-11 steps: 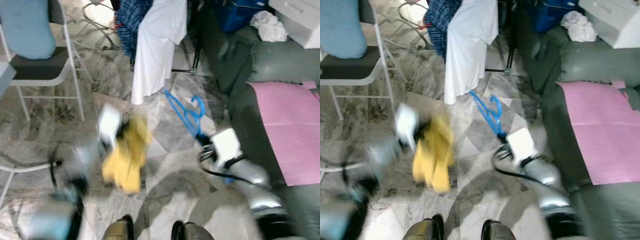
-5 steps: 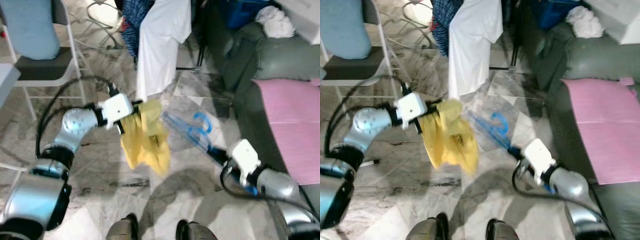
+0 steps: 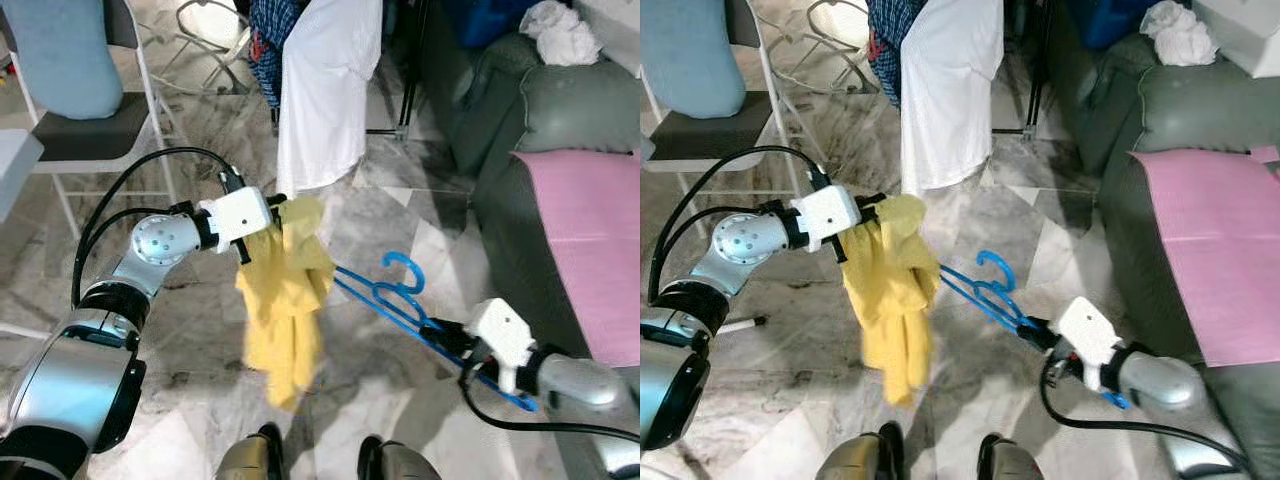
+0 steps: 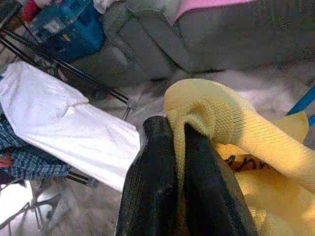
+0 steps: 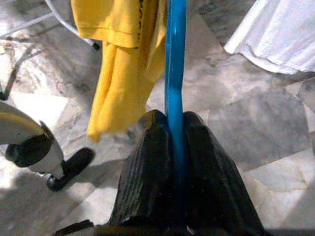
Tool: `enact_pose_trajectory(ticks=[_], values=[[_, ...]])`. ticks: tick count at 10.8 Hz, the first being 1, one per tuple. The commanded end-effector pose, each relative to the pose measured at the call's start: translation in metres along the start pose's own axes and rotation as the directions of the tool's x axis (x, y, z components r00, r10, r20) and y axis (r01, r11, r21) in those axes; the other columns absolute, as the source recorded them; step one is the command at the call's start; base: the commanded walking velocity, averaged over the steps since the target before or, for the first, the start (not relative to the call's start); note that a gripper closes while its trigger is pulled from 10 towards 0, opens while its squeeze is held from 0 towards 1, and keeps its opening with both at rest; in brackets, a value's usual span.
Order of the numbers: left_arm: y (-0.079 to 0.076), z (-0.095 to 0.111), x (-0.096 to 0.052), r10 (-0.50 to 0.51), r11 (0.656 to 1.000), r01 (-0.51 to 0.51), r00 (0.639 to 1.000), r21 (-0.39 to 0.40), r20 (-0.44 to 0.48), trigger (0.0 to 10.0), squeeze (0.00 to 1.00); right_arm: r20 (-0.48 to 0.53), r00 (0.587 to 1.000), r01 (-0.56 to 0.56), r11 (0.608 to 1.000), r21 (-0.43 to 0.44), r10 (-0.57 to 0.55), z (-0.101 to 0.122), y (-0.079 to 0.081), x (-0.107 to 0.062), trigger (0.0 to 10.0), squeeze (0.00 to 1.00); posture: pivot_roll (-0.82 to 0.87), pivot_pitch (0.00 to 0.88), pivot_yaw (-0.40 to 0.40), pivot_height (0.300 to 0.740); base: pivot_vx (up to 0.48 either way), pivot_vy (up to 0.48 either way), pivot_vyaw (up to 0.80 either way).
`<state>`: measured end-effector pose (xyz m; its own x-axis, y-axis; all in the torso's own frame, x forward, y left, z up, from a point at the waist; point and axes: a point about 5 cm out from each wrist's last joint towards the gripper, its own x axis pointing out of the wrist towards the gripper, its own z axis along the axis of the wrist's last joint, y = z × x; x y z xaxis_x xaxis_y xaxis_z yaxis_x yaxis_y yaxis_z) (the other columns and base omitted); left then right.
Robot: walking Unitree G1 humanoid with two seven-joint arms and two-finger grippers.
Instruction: Hang hanger
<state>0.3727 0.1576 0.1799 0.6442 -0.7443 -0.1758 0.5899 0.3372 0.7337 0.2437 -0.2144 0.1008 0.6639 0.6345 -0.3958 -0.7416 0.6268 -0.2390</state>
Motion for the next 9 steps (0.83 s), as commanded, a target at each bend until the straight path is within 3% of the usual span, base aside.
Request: enact_pose_trajectory(ticks=[1, 4, 6, 9], values=[[0.008, 0.004, -0.001, 0.018, 0.999, -0.018, 1.000, 0.034, 0.009, 10.0, 0.00, 0.006, 1.000, -0.020, 1.000, 0.009, 0.020, 0.001, 0.002, -0.003, 10.0, 0.00, -0.18, 0.227, 0.068, 0.740, 0.000, 0.000, 0.00], [-0.011, 0.008, 0.008, -0.077, 0.996, 0.074, 0.996, 0.059, 0.054, 10.0, 0.00, 0.047, 0.991, -0.130, 0.990, 0.048, 0.128, 0.013, 0.017, 0.003, 10.0, 0.00, -0.19, 0.238, 0.088, 0.740, 0.000, 0.000, 0.00], [-0.022, 0.014, 0.013, -0.145, 0.987, 0.137, 0.985, 0.087, 0.094, 10.0, 0.00, 0.029, 0.989, -0.148, 0.989, 0.030, 0.147, 0.013, 0.017, 0.006, 10.0, 0.00, -0.19, 0.241, 0.092, 0.740, 0.000, 0.000, 0.00], [-0.019, 0.011, 0.009, -0.139, 0.987, 0.132, 0.987, 0.089, 0.080, 10.0, 0.00, -0.011, 0.992, -0.122, 0.992, 0.039, 0.123, 0.006, 0.014, -0.002, 10.0, 0.00, -0.18, 0.240, 0.102, 0.740, 0.000, 0.000, 0.00]])
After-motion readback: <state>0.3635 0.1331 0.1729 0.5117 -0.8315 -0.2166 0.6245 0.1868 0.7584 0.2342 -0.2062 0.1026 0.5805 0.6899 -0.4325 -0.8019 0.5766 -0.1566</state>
